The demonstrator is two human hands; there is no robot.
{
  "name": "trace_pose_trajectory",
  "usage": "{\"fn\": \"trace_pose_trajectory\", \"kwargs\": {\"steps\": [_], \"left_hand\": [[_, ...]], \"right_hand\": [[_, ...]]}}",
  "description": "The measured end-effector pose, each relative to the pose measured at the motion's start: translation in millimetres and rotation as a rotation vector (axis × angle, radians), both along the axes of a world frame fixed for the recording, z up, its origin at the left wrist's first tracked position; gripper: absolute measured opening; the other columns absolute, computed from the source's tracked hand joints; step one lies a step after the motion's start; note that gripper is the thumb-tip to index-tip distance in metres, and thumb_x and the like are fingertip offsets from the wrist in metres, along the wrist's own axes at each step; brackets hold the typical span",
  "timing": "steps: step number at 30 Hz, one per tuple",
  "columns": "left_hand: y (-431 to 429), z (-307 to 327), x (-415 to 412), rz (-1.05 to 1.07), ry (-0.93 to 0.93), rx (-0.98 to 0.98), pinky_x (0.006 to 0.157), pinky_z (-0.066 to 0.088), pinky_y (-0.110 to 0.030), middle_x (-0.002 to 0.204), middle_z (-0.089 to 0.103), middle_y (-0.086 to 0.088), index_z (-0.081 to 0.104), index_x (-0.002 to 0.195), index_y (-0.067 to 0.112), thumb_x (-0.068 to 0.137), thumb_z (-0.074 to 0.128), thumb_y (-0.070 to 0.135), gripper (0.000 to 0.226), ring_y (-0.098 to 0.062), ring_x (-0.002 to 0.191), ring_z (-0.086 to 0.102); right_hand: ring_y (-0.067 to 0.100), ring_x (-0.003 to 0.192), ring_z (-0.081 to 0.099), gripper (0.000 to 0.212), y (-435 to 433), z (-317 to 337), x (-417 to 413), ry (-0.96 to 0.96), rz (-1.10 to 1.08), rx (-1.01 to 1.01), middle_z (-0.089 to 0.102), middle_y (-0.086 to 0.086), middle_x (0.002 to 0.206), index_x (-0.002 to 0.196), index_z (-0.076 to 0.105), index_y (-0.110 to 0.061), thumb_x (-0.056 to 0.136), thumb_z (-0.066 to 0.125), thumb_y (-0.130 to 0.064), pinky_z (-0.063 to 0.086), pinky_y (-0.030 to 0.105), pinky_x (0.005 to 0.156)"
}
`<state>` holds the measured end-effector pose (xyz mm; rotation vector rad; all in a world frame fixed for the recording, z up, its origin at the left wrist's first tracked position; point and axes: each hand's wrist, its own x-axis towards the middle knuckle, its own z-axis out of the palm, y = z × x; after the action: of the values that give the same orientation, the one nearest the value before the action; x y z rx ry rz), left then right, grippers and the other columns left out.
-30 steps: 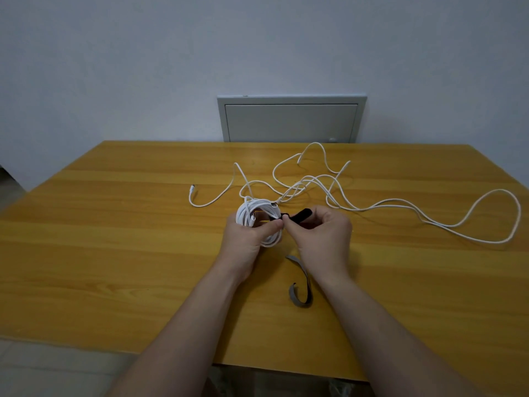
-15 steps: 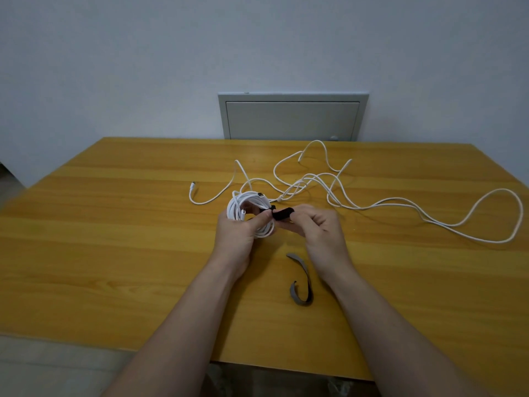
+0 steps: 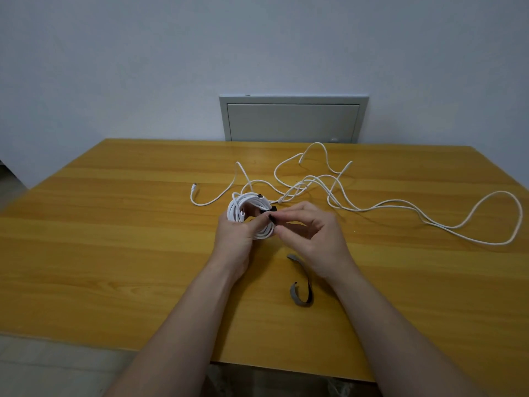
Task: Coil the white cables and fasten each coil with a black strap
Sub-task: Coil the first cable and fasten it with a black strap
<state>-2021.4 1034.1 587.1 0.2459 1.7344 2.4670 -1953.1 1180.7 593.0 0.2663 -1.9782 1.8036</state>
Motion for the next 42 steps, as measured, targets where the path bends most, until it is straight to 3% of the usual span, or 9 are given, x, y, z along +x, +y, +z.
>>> {"fn": "trace_pose_trajectory", "kwargs": {"steps": [11, 18, 22, 26, 28, 31, 35, 38, 42], "left_hand": [[3.5, 3.4, 4.9, 0.015, -0.01, -0.005, 0.067, 0.057, -0.038, 0.085, 0.067, -0.014, 0.065, 0.106, -0.007, 0.078, 0.08, -0.008, 0.032, -0.024, 0.076, 0.069], [0.8, 13.5, 11.2, -0.113, -0.105, 0.105, 0.062, 0.06, -0.032, 0.084, 0.07, -0.01, 0.073, 0.092, 0.01, 0.076, 0.076, -0.006, 0.023, -0.025, 0.078, 0.072], [-0.2, 17.8, 15.3, -0.307, -0.172, 0.176, 0.063, 0.062, -0.029, 0.082, 0.073, -0.006, 0.076, 0.064, 0.022, 0.069, 0.072, 0.001, 0.023, -0.021, 0.08, 0.075], [-3.6, 18.1, 14.5, -0.389, -0.207, 0.234, 0.061, 0.061, -0.029, 0.083, 0.074, -0.009, 0.077, 0.068, 0.02, 0.075, 0.076, -0.004, 0.025, -0.022, 0.081, 0.076], [-5.0, 19.8, 15.5, -0.418, -0.237, 0.282, 0.059, 0.06, -0.031, 0.084, 0.073, -0.013, 0.077, 0.083, 0.011, 0.069, 0.085, 0.004, 0.017, -0.025, 0.079, 0.075], [-6.6, 23.0, 18.1, -0.464, -0.273, 0.309, 0.057, 0.06, -0.032, 0.088, 0.072, -0.016, 0.07, 0.104, 0.002, 0.053, 0.1, 0.017, 0.061, -0.027, 0.076, 0.074], [-5.7, 28.2, 19.3, -0.426, -0.302, 0.332, 0.055, 0.058, -0.028, 0.118, 0.067, -0.029, 0.074, 0.098, 0.004, 0.084, 0.074, 0.016, 0.018, -0.025, 0.076, 0.072], [-4.5, 29.1, 15.7, -0.329, -0.334, 0.374, 0.055, 0.059, -0.028, 0.121, 0.066, -0.03, 0.074, 0.095, 0.002, 0.09, 0.062, 0.02, 0.022, -0.027, 0.077, 0.073], [-4.6, 29.4, 13.6, -0.253, -0.346, 0.379, 0.054, 0.059, -0.029, 0.104, 0.073, -0.024, 0.077, 0.088, 0.007, 0.093, 0.059, 0.021, 0.024, -0.028, 0.075, 0.074]], "right_hand": [[0.013, 0.08, 0.075, 0.008, -8.4, -3.9, -3.4, 0.047, -0.249, 0.091, 0.077, -0.003, 0.082, 0.094, 0.079, -0.008, 0.089, 0.075, -0.003, 0.062, 0.038, 0.077], [0.024, 0.071, 0.077, 0.008, -9.9, 11.5, -6.6, -0.138, -0.28, -0.398, 0.069, 0.016, 0.087, 0.096, 0.062, -0.004, 0.102, 0.058, -0.007, 0.061, 0.027, 0.063], [0.019, 0.062, 0.074, 0.01, -3.8, 11.4, -8.5, -0.254, -0.282, -0.668, 0.067, 0.01, 0.074, 0.094, 0.061, -0.005, 0.102, 0.058, -0.009, 0.057, 0.021, 0.054], [0.013, 0.056, 0.068, 0.011, -3.9, 13.2, -8.6, -0.3, -0.243, -0.796, 0.066, 0.007, 0.074, 0.091, 0.061, -0.007, 0.102, 0.058, -0.009, 0.054, 0.019, 0.051], [0.014, 0.058, 0.07, 0.01, -1.9, 14.0, -7.9, -0.318, -0.238, -0.851, 0.068, 0.008, 0.074, 0.093, 0.061, -0.006, 0.102, 0.058, -0.009, 0.055, 0.019, 0.051], [0.015, 0.061, 0.072, 0.006, 2.4, 13.4, -8.7, -0.337, -0.265, -0.895, 0.07, 0.012, 0.077, 0.1, 0.06, -0.004, 0.102, 0.058, -0.009, 0.056, 0.019, 0.052], [0.016, 0.074, 0.075, 0.001, 11.1, 13.7, -11.9, -0.138, -0.38, -0.909, 0.073, 0.011, 0.089, 0.102, 0.056, -0.009, 0.103, 0.055, -0.009, 0.058, 0.023, 0.061], [0.021, 0.088, 0.074, 0.004, 19.1, 15.9, -10.9, -0.045, -0.367, -0.916, 0.074, 0.008, 0.09, 0.104, 0.054, -0.01, 0.106, 0.05, -0.008, 0.061, 0.031, 0.078], [0.013, 0.049, 0.049, 0.016, 22.4, 15.0, -10.1, -0.105, -0.412, -0.778, 0.044, -0.005, 0.054, 0.091, 0.053, -0.013, 0.103, 0.049, -0.002, 0.045, 0.026, 0.054]]}}
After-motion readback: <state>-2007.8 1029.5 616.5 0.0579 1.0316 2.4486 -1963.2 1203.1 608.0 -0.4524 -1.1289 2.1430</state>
